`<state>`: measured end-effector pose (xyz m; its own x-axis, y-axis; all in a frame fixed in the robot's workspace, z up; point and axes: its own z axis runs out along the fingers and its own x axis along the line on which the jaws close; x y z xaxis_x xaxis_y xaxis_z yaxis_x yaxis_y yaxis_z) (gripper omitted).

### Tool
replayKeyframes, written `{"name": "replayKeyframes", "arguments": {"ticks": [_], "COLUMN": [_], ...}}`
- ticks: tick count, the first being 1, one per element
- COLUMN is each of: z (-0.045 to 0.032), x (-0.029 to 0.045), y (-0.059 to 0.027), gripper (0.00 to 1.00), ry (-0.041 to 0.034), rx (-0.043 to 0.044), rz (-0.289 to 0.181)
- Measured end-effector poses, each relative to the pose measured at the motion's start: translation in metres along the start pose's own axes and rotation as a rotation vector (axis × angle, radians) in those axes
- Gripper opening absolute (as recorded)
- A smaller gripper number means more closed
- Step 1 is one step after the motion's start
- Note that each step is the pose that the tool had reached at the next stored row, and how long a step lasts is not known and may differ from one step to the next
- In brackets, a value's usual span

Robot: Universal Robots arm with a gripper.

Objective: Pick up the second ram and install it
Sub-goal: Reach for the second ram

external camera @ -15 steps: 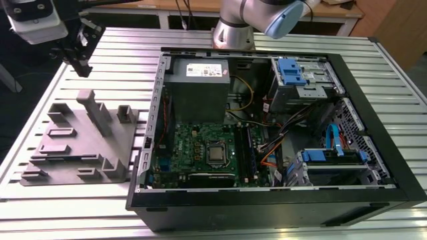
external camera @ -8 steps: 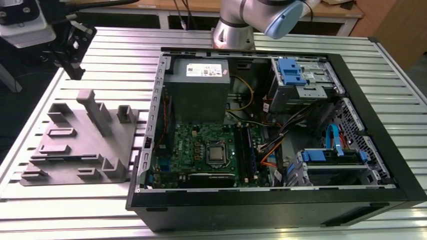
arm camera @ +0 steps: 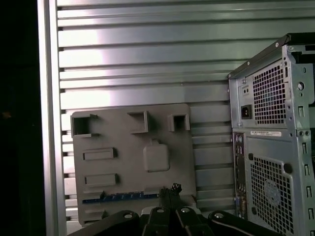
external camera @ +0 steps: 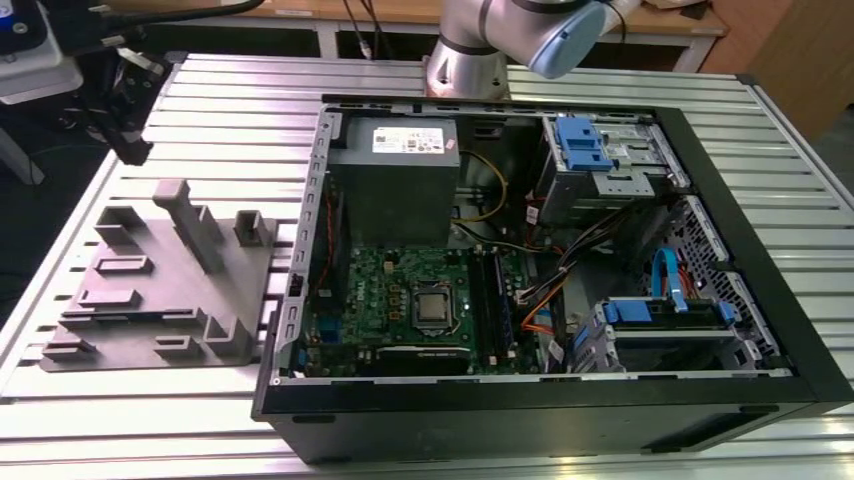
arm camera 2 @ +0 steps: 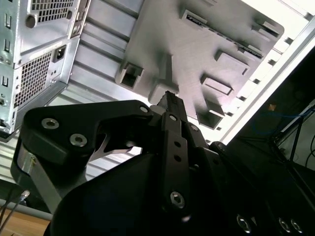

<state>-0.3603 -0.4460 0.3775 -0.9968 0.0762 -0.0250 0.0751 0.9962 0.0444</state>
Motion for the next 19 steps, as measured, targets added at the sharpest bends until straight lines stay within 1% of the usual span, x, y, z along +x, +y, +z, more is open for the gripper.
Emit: {"name": "replayKeyframes", "arguments": {"ticks": [19], "z": [0.0022], "x": [0.0301], "y": [-0.0125], "gripper": [0.07], "ry": [0.0001], "rx": [0.0001], "rz": [0.000]}}
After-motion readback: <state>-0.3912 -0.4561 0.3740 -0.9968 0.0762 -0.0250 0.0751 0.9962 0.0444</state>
